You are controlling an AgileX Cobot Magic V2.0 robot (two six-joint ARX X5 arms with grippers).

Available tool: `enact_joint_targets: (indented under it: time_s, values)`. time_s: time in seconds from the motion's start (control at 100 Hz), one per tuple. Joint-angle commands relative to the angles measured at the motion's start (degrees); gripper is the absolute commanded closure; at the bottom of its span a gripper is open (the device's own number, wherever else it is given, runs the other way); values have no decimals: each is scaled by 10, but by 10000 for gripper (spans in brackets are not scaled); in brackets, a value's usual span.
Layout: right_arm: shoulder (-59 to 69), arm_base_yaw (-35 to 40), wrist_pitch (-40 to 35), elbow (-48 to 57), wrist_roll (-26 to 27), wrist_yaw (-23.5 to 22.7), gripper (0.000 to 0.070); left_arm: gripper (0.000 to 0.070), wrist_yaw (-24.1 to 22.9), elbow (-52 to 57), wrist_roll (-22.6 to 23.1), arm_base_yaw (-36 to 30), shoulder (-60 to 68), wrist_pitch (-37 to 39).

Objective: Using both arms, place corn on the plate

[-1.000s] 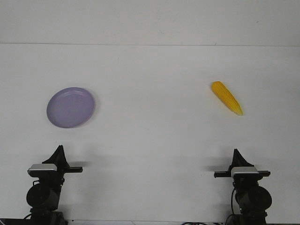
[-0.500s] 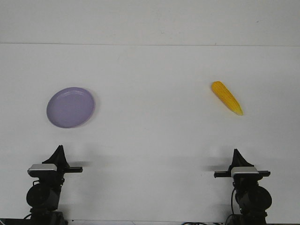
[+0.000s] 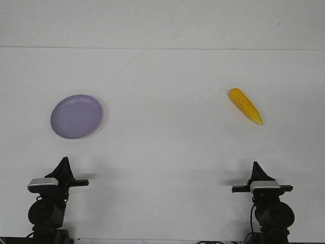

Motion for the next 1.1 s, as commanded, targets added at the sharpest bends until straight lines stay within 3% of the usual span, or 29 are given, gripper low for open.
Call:
enact_joint_targets:
  time_s: [0.0, 0.07, 0.15, 0.19, 0.25, 0.33, 0.51, 0.62, 0.76, 0.94, 1.09]
  values:
    - [0, 0, 6, -2, 3, 0, 694, 687, 0, -10, -64, 0, -1, 17]
    - [0, 0, 6, -2, 3, 0, 694, 630, 0, 7, -104, 0, 2, 16]
    - [0, 0, 6, -2, 3, 0, 694, 340, 0, 54, -120, 0, 19, 4]
    - [0, 0, 6, -2, 3, 0, 694, 253, -1, 86, -122, 0, 36, -6]
    - [0, 0, 6, -2, 3, 0, 694, 269, -1, 139, -140, 0, 73, -24]
    - [0, 0, 6, -2, 3, 0, 694, 281, -1, 227, -133, 0, 141, -81]
    - [0, 0, 6, -2, 3, 0, 694, 276, -30, 431, -70, 12, 332, -260]
    - [0, 0, 6, -2, 3, 0, 694, 276, -30, 516, -42, 47, 452, -321]
    - [0, 0, 6, -2, 3, 0, 694, 278, 0, 574, -23, 109, 597, -328]
    - [0, 0, 6, -2, 3, 0, 694, 278, 77, 618, -24, 180, 769, -310]
    - [0, 0, 6, -2, 3, 0, 694, 278, 90, 645, -24, 208, 874, -272]
